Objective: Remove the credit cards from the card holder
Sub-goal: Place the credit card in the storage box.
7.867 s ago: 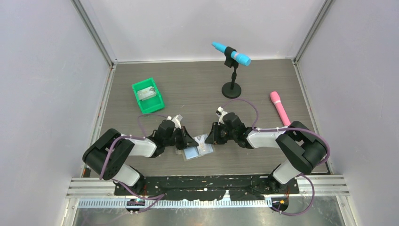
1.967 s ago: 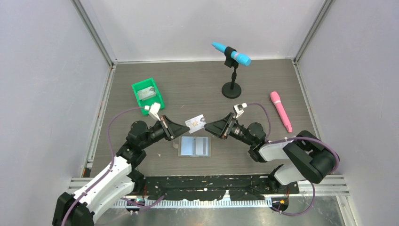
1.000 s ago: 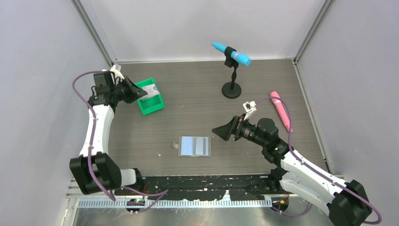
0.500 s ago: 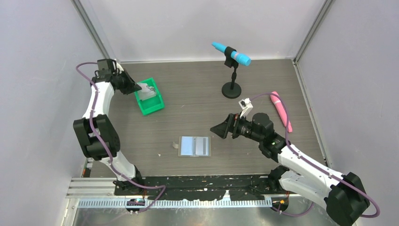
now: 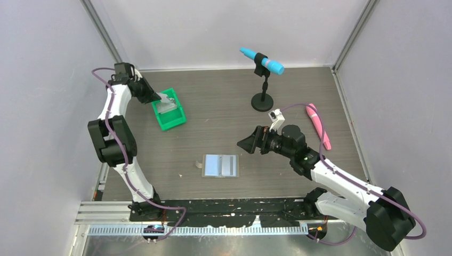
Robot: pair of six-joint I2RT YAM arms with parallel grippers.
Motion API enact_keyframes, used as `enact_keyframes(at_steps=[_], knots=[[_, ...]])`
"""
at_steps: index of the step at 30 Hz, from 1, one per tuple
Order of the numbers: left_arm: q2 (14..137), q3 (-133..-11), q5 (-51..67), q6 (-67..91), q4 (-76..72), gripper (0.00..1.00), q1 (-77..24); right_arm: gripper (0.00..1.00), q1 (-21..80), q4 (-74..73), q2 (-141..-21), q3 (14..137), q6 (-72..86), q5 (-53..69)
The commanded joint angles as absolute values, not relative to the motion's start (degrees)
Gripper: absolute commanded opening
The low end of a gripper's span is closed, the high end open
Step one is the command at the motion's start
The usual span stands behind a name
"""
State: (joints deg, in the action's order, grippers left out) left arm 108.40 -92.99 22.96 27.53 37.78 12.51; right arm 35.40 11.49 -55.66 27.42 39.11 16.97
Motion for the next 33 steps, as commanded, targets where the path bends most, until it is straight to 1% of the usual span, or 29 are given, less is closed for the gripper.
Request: enact_keyframes(at_steps=[1, 20, 33], knots=[[109.36, -94.81, 23.55, 26.6, 37.06, 0.0, 12.83, 0.95, 35.08, 13.94, -56.64, 30.48, 38.6, 15.99], [115.75, -97.64, 22.82, 26.93, 34.45, 0.0, 12.83, 0.95, 34.9, 14.4, -58.49, 30.67, 39.12, 15.83], [115.78, -99.67, 20.77, 25.94, 36.84, 0.22, 12.83, 0.95, 34.8, 14.42, -58.55, 30.57, 39.7, 16.06]])
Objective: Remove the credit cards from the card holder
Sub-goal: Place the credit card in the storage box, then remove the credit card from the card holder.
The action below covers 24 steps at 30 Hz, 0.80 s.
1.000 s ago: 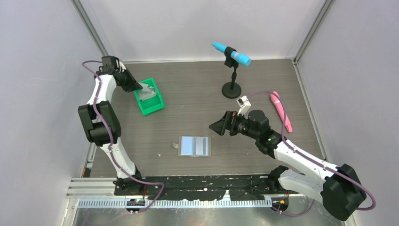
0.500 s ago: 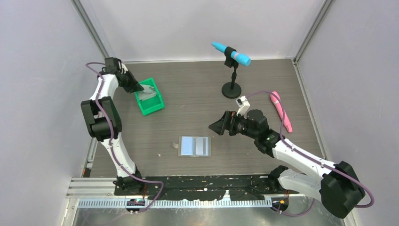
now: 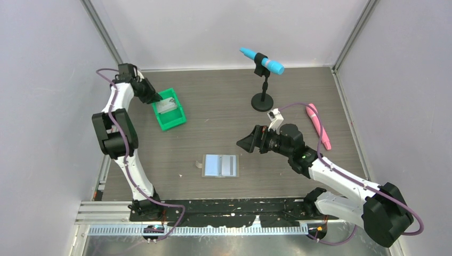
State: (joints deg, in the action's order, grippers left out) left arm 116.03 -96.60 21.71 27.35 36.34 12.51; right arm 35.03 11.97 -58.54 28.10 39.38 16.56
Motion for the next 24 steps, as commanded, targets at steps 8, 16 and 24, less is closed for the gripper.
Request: enact_keyframes(at_steps=[8, 16, 24], knots=[[110.38, -100.47, 21.5, 28.15, 40.42, 0.3, 12.68, 0.95, 34.54, 7.94, -57.99, 31.35, 39.18, 12.28], [97.12, -90.4, 22.36, 30.45, 41.45, 0.35, 10.19, 0.97, 34.28, 3.61, -56.76, 31.63, 37.29, 10.55], [83.38, -74.62, 23.45, 28.84, 40.84, 0.37, 2.37, 1.0, 34.28, 0.47, -54.69, 30.28, 37.09, 11.52]])
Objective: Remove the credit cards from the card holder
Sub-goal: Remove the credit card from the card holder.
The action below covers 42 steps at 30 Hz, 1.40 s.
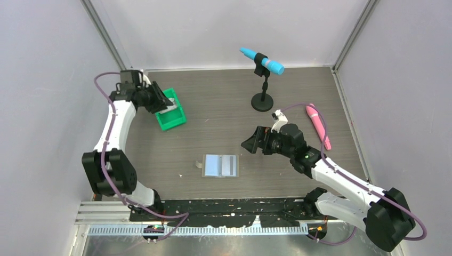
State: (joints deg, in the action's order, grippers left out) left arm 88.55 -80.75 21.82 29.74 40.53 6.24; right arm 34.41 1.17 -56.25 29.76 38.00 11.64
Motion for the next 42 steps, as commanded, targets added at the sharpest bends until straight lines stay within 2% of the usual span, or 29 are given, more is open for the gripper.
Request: enact_keyframes(at_steps=[1, 9, 16, 22, 27, 35, 42], knots=[[81.73, -72.7, 23.47, 28.61, 40.48, 0.37, 1.0, 0.98, 34.28, 0.45, -54.67, 29.96, 37.09, 11.87], [71.94, -59.09, 26.85, 29.7, 35.57, 0.36, -11.19, 0.87, 34.32, 0.75, -54.73, 27.41, 39.35, 15.81], [65.73, -50.23, 22.13, 31.85, 32.84, 0.36, -20.63, 0.71, 36.28, 7.33, -54.52, 22.01, 43.14, 16.91], [66.28, -42.47, 23.19, 32.84, 27.27, 0.38, -21.18, 0.67, 40.48, 12.06, -57.56, 20.04, 45.49, 13.8], [67.42, -37.38, 26.54, 35.31, 20.2, 0.34, -22.06, 0.63, 45.01, 15.65, -62.41, 21.17, 47.15, 11.81], [70.77, -34.65, 24.5, 35.11, 17.7, 0.31, -22.66, 0.57, 47.38, 20.16, -70.32, 23.35, 46.94, 9.82], [75.77, -33.09, 24.35, 35.25, 15.44, 0.3, -23.49, 0.57, 47.41, 22.04, -74.08, 24.96, 46.59, 10.67]])
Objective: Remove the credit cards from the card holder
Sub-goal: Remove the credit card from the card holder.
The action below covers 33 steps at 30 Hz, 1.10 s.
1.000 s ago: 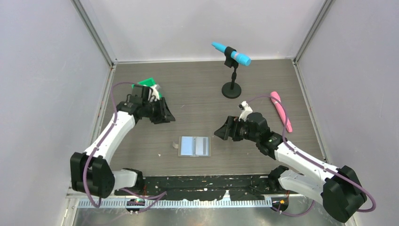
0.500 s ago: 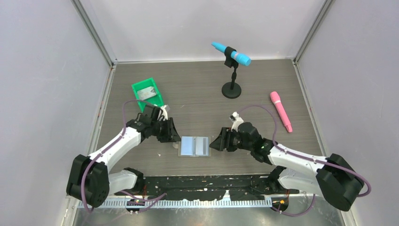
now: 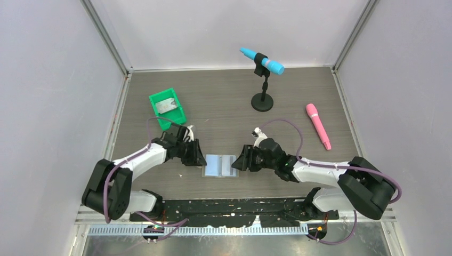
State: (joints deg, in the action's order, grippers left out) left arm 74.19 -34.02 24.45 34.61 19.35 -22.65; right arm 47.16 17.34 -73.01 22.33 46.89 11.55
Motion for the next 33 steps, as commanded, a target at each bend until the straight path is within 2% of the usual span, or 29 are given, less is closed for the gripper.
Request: enact_keyframes(at_steps=[1, 19, 33], knots=[[76.0, -32.82, 24.39, 35.45, 14.94, 0.29, -23.66, 0.57, 47.45, 22.3, -74.64, 25.07, 46.76, 10.67], [78.01, -29.67, 24.69, 39.74, 9.55, 0.19, -27.43, 0.53, 47.44, 20.08, -80.53, 27.65, 45.37, 8.7], [77.48, -28.97, 24.7, 41.04, 8.62, 0.18, -29.09, 0.51, 47.46, 15.8, -80.83, 29.16, 44.56, 6.82]])
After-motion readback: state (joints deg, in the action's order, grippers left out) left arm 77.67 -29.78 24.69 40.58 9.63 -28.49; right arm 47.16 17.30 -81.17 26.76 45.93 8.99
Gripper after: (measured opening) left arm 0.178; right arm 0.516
